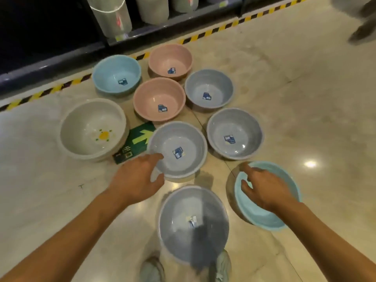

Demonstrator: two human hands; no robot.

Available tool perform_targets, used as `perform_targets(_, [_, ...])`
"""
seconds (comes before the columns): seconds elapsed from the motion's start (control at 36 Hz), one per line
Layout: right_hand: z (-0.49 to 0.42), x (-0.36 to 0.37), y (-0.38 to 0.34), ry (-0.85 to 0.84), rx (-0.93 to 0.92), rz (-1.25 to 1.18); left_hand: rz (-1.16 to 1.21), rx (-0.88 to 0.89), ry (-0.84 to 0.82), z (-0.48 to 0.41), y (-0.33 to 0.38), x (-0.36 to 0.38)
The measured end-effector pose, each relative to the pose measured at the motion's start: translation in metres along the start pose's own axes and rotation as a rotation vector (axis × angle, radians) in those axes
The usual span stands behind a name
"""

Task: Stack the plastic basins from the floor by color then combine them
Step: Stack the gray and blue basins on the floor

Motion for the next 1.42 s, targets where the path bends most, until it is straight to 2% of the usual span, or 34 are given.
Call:
perform_targets(0.14, [-0.030, 0.136, 0.028, -0.033, 0.024, 0.009, -0.068, -0.019, -0.046, -0.009, -0.051, 0.133])
perform_targets(0.28, [-0.057, 0.256, 0.050, -0.018, -0.017, -0.026, -0.037, 0.001, -0.087, -0.020, -0.100, 0.265])
perform_targets(0.42, [-0.060, 0.332, 0.072, -0.001, -0.082, -0.062, -0.006, 0.062, -0.077, -0.022, -0.136, 0.346])
perform_targets(0.53, [-0.048, 0.358, 0.079, 0.085, -0.121, -0.184, 0.080, 0.085, -0.098, -0.013, -0.149, 0.380])
perform_targets(0.64, [-0.030, 0.363, 0.075, 0.128, -0.124, -0.267, 0.205, 0.043, -0.089, 0.008, -0.152, 0.392])
perform_targets(0.81, [-0.004, 0.376, 0.076, 0.060, -0.064, -0.379, 0.375, -0.035, -0.122, 0.058, -0.143, 0.406])
perform_targets(1.0, [-0.005, 0.373, 0.074, 0.142, -0.033, -0.444, 0.487, -0.094, -0.066, 0.078, -0.142, 0.409])
perform_targets(1.19, [-0.019, 0.322, 0.064, 0.296, -0.087, -0.435, 0.519, -0.041, 0.084, 0.057, -0.136, 0.349])
perform_targets(1.42, [-0.069, 0.233, 0.046, 0.431, -0.170, -0.436, 0.441, -0.019, 0.253, 0.001, -0.146, 0.265])
Point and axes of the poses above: each hand's wrist, its own z-axis away from the middle knuckle, its own x-axis out of the palm, y = z × x, the point moved 8 cm from there along -z, towards the middle knuckle, and after that the axes turned 5 degrees about y, right-handed, at the moved point
